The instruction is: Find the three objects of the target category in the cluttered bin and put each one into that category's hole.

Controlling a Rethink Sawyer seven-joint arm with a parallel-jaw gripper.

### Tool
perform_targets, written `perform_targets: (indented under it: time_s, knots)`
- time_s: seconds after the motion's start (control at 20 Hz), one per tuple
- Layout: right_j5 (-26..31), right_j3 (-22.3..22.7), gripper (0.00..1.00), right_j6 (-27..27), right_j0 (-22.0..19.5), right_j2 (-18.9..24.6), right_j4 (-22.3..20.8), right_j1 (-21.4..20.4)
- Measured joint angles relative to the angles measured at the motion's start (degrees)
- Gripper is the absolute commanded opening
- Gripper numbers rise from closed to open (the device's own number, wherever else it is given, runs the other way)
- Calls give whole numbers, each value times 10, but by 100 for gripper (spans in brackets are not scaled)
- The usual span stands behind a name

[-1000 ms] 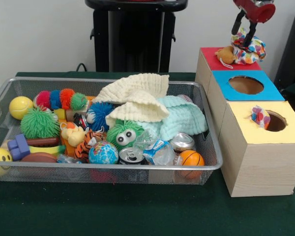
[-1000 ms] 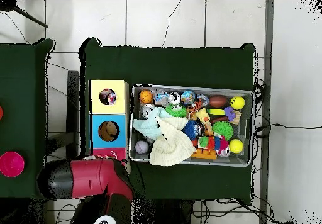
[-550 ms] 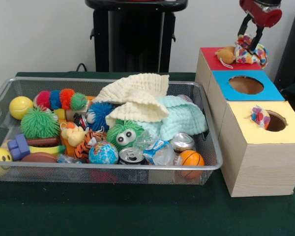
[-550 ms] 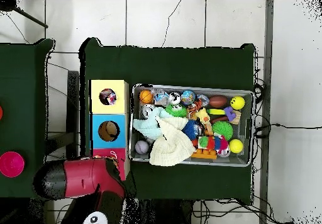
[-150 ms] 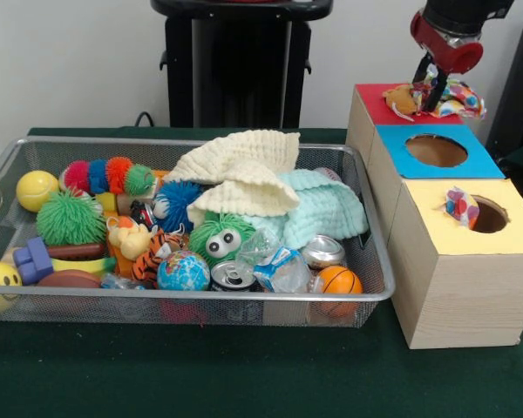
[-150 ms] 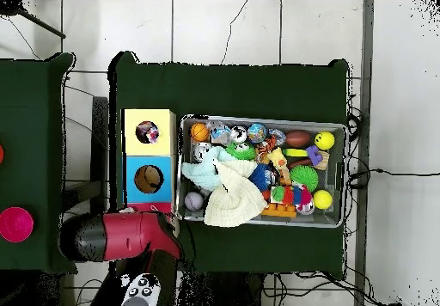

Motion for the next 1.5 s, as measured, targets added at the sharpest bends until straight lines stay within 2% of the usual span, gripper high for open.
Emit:
perform_targets:
  time_s: [0.65, 1.0, 1.25, 1.5]
  knots:
    - [0, 0, 0, 0, -4, 1, 2, -1]
    - [15, 1, 0, 0, -14, 1, 2, -22]
    - [62, -1, 0, 0, -25, 0, 1, -68]
    - [148, -14, 0, 0, -30, -3, 2, -125]
